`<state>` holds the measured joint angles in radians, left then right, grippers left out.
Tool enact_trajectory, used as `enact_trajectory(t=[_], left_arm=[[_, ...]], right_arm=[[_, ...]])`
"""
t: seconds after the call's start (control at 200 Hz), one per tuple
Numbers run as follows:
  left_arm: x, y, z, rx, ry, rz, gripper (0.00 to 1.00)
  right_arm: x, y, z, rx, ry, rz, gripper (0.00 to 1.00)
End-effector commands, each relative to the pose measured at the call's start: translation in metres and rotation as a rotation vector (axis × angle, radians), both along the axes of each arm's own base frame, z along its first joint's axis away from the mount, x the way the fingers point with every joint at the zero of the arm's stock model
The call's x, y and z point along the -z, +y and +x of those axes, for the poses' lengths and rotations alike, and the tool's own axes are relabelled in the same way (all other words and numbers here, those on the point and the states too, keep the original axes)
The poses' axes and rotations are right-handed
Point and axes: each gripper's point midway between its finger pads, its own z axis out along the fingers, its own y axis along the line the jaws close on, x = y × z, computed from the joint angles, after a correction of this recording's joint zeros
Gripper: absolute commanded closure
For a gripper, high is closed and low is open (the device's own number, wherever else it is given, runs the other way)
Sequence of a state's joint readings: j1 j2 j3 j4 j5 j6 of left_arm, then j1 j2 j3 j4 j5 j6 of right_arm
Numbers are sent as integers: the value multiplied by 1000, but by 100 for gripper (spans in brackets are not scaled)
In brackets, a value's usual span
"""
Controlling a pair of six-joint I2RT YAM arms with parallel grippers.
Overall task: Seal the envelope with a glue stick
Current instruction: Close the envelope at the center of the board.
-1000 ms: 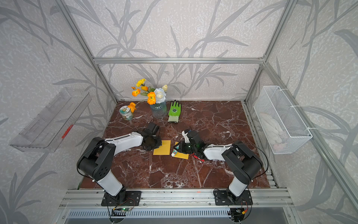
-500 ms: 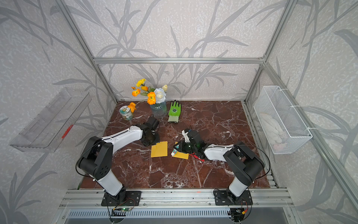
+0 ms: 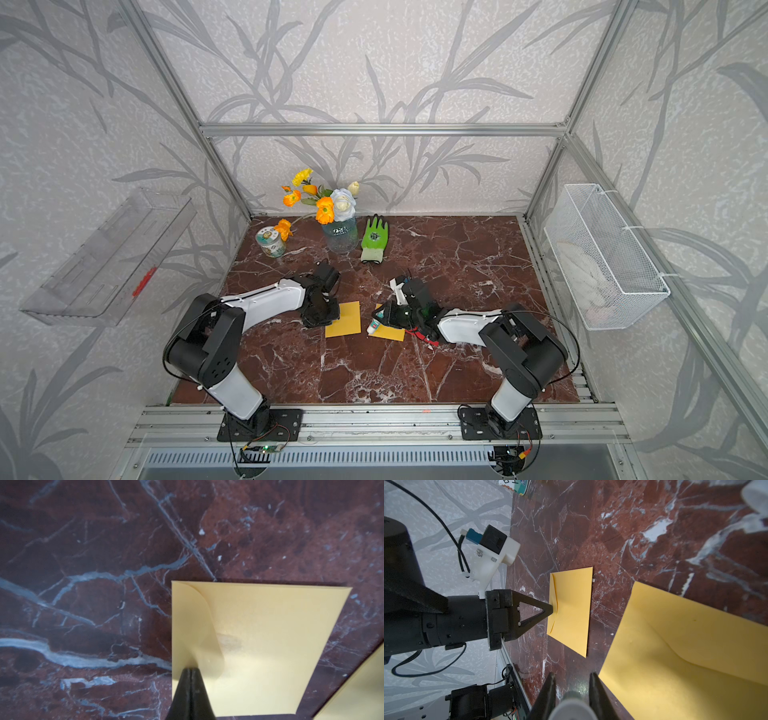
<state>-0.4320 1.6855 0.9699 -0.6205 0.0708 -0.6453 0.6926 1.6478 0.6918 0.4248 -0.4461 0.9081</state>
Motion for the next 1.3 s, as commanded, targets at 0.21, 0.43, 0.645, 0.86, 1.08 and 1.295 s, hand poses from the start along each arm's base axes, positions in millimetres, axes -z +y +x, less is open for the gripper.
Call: enact_trajectory(t=[0.21,0.43,0.645,0.86,1.08,1.295], left_arm=[[-5,2,1,8,-5,14,100],[-20,-2,8,10,-42,2,100],[-21,-4,11,16,-46,-4,100],[-6,-9,9,15,-20,-25,100],[16,-8,1,19,26,-7,100],[38,6,-12,26,86,66,100]], right_arm=[[-17,4,7,-2,-42,29,100],[-17,5,7,-3,-40,30,100],[-16,4,7,-3,-39,27,100],[-12,4,6,-3,-32,21,100],[-8,3,5,-2,-24,16,100],[-7,2,6,2,-25,14,100]])
